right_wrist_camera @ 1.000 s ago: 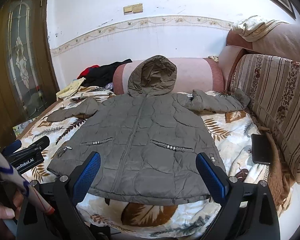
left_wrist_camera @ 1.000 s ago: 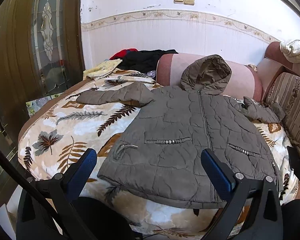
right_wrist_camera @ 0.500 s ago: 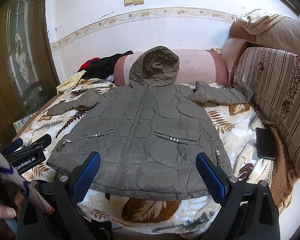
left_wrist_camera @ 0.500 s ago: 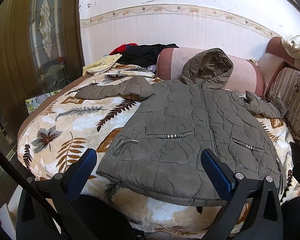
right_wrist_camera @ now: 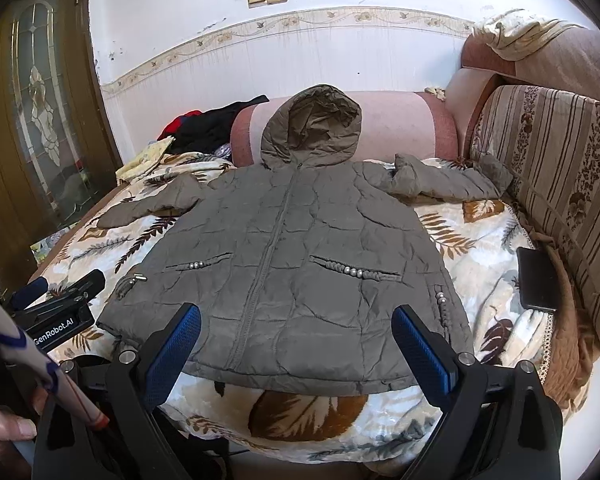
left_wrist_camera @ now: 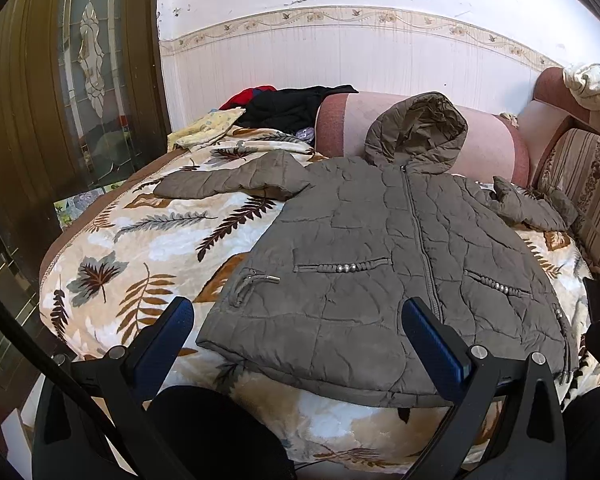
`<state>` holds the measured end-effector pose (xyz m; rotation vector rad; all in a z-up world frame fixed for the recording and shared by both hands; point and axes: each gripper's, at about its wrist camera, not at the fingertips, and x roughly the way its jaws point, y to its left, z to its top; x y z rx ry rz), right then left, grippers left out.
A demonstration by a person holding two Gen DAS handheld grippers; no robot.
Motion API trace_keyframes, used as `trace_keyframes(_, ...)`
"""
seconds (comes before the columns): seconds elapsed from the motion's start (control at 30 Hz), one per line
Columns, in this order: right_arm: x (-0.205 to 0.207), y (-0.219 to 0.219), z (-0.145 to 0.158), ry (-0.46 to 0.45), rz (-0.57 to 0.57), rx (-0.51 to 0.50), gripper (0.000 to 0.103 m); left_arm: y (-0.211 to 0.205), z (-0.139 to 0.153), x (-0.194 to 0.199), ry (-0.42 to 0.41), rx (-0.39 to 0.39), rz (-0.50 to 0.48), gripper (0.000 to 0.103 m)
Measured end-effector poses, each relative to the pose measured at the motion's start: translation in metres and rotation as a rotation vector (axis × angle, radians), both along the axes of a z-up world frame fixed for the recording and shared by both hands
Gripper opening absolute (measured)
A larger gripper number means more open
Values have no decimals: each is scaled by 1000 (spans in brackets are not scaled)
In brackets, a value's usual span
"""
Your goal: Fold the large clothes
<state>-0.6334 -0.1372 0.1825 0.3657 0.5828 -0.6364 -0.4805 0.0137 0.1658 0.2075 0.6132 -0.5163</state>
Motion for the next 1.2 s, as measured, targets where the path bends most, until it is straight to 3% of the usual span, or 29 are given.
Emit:
trace_keyframes(0.77, -8, -7, -4, -25, 10, 59, 99, -2, 6, -8, -18, 31, -16, 103)
trace_keyframes(1.0, -8, -26, -19, 4, -15, 129, 99, -27, 14, 23, 3, -1, -7, 103)
trace_keyframes(1.2, -10, -63, -22, 21, -84, 149, 99, -73, 26, 58, 21, -34, -38, 103)
